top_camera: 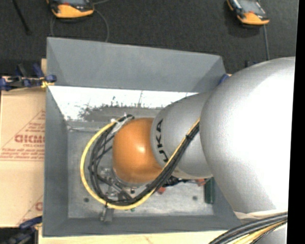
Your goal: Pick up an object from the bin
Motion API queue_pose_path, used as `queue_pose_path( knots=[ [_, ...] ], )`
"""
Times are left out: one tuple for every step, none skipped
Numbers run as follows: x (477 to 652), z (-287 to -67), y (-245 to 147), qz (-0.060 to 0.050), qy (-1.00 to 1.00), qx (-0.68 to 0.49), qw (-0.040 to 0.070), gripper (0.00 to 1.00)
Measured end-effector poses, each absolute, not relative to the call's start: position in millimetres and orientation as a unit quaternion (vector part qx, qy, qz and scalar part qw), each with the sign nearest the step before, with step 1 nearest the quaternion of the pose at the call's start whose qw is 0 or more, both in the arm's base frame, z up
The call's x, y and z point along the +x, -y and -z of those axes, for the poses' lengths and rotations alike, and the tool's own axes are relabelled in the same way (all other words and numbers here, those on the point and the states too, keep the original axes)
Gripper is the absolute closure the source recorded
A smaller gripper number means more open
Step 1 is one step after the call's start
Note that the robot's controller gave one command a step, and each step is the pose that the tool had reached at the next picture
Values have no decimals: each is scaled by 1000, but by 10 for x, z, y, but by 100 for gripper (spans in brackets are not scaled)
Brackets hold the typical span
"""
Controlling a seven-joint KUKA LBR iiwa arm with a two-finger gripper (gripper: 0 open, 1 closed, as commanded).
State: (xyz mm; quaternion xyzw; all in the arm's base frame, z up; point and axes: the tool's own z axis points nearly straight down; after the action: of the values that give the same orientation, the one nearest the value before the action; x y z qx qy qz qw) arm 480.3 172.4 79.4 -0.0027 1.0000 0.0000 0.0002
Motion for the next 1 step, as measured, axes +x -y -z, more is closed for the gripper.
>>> queue_pose_path(
  knots=[
    [4806,-827,-1739,-1,-1000,-2,1,100]
  ],
)
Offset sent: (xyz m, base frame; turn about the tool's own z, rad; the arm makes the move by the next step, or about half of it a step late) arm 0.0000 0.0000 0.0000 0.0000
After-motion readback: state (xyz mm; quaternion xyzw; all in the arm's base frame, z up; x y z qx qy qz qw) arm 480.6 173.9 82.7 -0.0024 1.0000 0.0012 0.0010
